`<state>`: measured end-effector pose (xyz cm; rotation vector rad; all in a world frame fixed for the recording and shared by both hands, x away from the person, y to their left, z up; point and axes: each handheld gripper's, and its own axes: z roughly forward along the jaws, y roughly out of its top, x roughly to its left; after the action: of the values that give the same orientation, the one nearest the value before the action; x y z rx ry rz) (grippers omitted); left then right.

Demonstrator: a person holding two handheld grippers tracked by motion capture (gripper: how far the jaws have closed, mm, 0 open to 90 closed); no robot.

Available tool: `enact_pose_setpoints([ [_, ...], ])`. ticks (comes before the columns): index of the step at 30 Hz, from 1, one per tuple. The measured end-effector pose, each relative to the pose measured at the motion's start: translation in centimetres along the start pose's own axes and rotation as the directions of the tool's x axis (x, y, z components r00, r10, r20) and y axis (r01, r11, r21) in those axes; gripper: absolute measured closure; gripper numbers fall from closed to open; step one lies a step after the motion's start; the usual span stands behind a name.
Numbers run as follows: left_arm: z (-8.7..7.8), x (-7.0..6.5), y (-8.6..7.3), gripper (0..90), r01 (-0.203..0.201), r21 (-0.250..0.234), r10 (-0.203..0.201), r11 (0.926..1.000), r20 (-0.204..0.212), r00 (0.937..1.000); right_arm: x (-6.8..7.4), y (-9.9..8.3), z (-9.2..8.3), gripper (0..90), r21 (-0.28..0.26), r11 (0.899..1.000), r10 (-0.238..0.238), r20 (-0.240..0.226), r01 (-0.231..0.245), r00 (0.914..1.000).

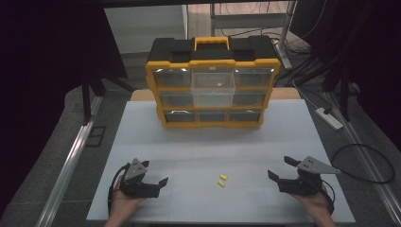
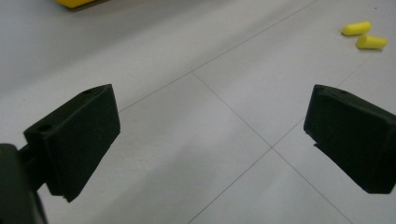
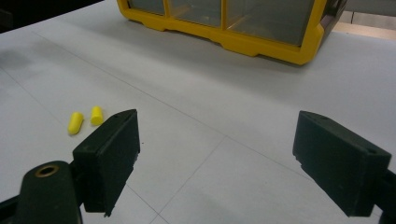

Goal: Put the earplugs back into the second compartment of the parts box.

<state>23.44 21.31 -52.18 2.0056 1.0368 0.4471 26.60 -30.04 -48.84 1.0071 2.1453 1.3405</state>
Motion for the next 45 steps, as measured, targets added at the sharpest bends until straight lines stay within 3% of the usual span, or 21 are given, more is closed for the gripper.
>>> enact_pose_setpoints([
  [33,-0.1,-0.3,-0.2,3.9,-0.013,-0.005,0.013,0.9999,0.005,0.9999,0.5,0.2,1.3,18.2,0.069,0.997,-0.031,-0.021,0.033,0.9993],
  [37,-0.1,-0.4,-0.1,4.0,-0.017,-0.007,0.017,0.9998,0.006,0.9998,0.9,0.7,1.7,18.1,0.071,0.997,-0.034,-0.025,0.036,0.9991],
  [45,-0.1,-0.5,-0.1,4.0,-0.016,-0.008,0.016,0.9998,0.007,0.9998,2.5,2.3,3.0,18.1,0.088,0.993,-0.066,-0.075,0.072,0.9950],
])
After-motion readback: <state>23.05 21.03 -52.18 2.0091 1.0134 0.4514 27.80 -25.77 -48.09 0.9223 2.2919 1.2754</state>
